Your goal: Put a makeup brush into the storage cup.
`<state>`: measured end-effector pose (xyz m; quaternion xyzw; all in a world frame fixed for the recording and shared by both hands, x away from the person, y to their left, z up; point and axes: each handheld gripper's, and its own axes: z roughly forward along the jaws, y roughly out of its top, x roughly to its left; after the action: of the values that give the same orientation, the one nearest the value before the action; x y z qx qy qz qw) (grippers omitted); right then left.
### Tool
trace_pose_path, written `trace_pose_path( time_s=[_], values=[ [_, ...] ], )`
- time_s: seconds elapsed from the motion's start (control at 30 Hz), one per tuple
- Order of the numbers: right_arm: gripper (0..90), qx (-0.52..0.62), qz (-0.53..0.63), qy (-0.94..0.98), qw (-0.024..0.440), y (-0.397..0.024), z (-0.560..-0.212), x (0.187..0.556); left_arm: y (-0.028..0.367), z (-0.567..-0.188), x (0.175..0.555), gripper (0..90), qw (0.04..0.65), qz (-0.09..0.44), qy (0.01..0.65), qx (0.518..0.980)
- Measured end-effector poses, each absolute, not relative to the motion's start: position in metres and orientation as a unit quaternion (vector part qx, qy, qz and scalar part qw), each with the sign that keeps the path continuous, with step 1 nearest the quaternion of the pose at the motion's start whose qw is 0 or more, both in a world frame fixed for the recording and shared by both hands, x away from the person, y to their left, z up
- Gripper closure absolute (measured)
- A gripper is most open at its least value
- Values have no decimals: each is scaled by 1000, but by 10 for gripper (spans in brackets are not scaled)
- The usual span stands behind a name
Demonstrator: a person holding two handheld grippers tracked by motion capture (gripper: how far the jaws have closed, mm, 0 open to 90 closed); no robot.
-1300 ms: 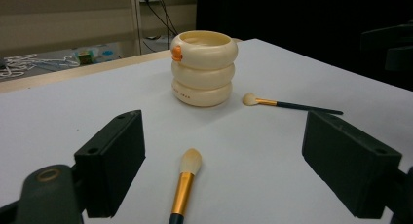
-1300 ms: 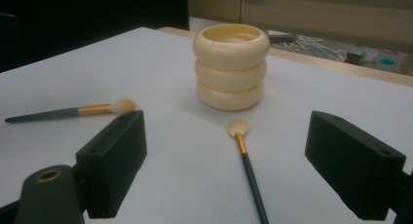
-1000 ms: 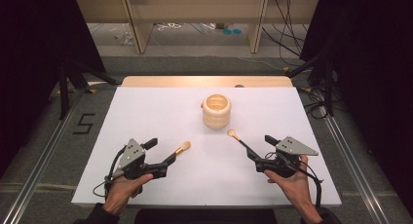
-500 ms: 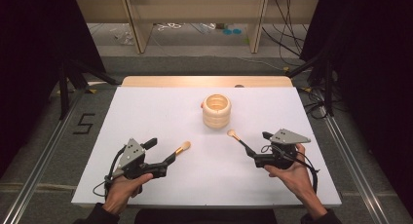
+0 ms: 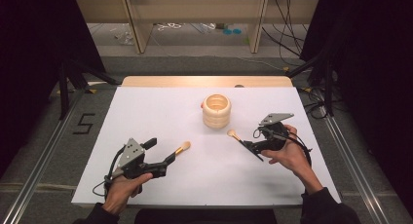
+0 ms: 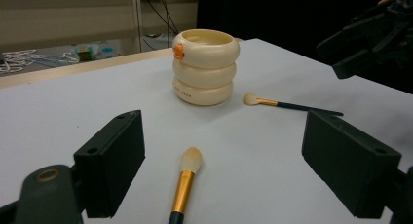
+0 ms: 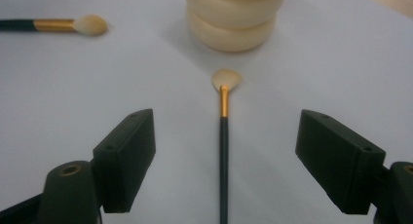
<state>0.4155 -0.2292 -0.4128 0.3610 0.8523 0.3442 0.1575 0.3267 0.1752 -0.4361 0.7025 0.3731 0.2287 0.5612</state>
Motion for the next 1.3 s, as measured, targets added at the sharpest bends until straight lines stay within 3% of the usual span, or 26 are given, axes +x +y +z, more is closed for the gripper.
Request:
trace_pose_path(
  time_s=[1.0, 1.3],
  values=[
    [315, 337, 219, 911, 89, -204, -428, 469, 175, -436, 327, 155, 561, 227, 371, 704],
    [404, 335, 188, 920, 77, -198, -433, 474, 175, -435, 327, 156, 562, 227, 370, 704]
  ],
)
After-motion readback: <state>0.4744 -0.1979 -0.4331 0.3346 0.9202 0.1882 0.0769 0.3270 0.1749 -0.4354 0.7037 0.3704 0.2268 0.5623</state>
